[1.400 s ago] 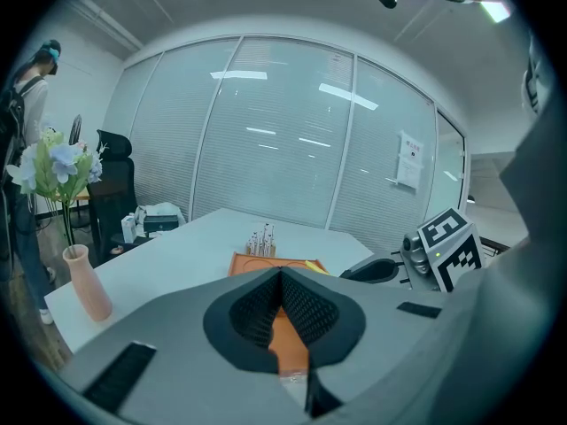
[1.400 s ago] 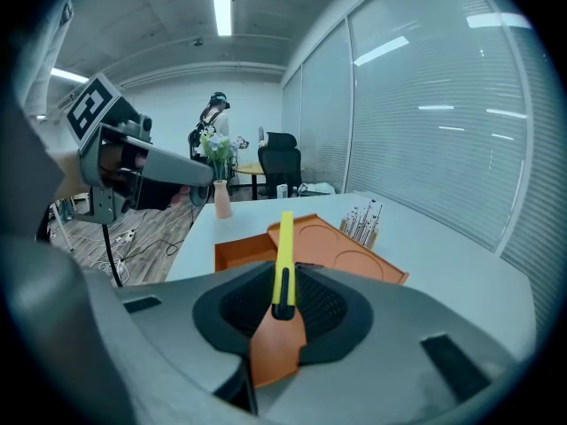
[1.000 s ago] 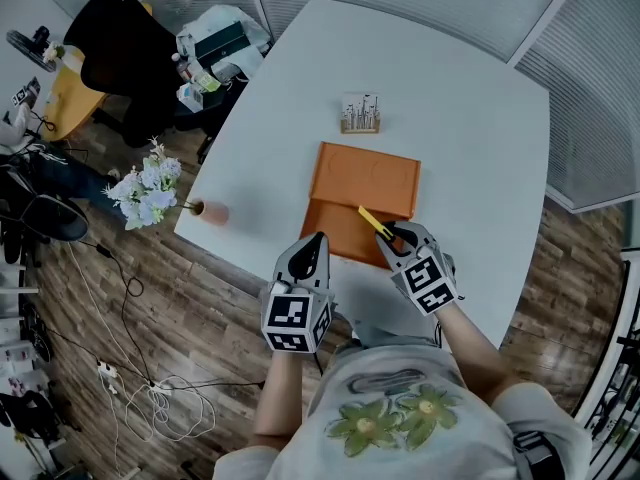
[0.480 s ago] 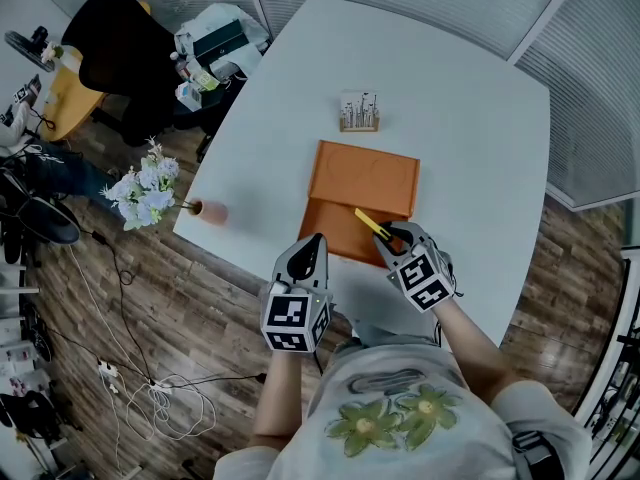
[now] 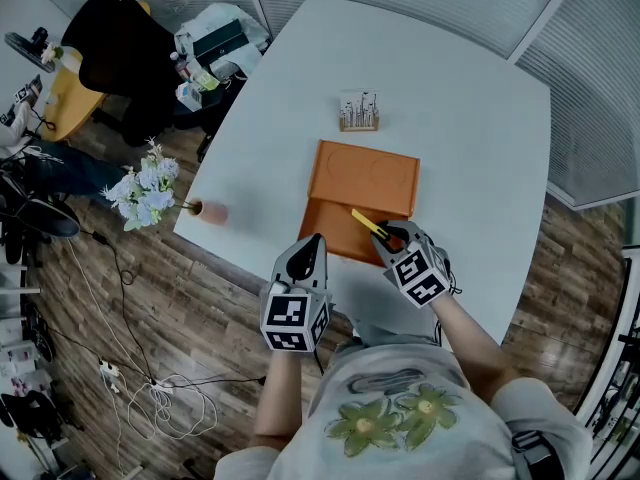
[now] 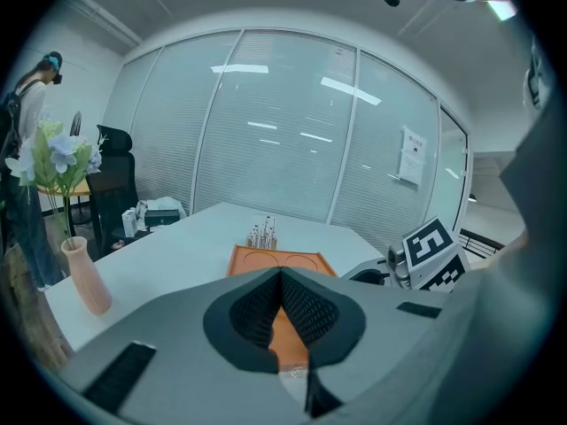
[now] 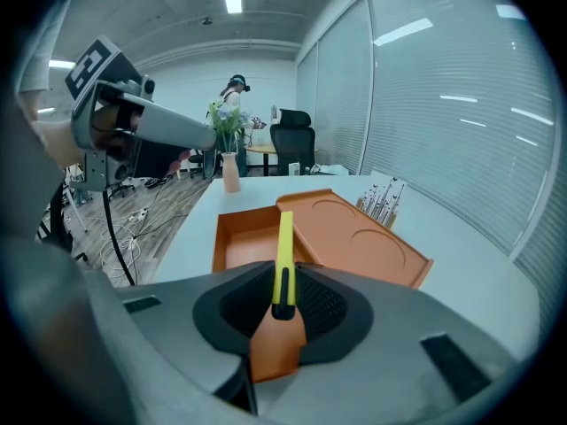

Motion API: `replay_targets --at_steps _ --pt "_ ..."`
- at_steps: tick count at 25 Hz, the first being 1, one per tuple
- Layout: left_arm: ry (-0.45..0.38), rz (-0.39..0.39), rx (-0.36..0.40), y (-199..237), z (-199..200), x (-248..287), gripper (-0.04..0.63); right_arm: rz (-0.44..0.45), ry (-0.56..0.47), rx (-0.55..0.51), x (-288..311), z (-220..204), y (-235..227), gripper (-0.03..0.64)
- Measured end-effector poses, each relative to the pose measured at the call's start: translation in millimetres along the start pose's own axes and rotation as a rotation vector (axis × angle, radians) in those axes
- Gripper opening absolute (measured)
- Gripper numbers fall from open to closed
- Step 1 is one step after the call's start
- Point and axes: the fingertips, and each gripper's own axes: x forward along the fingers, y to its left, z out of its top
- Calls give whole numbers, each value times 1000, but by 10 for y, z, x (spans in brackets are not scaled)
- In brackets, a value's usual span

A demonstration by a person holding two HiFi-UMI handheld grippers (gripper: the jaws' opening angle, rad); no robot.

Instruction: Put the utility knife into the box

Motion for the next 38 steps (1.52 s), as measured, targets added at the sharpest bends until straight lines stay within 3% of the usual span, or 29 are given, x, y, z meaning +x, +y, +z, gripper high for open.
replay_targets --at_steps 38 --pt "43 9 -9 59 -136 67 0 81 167 -110 465 -189 56 77"
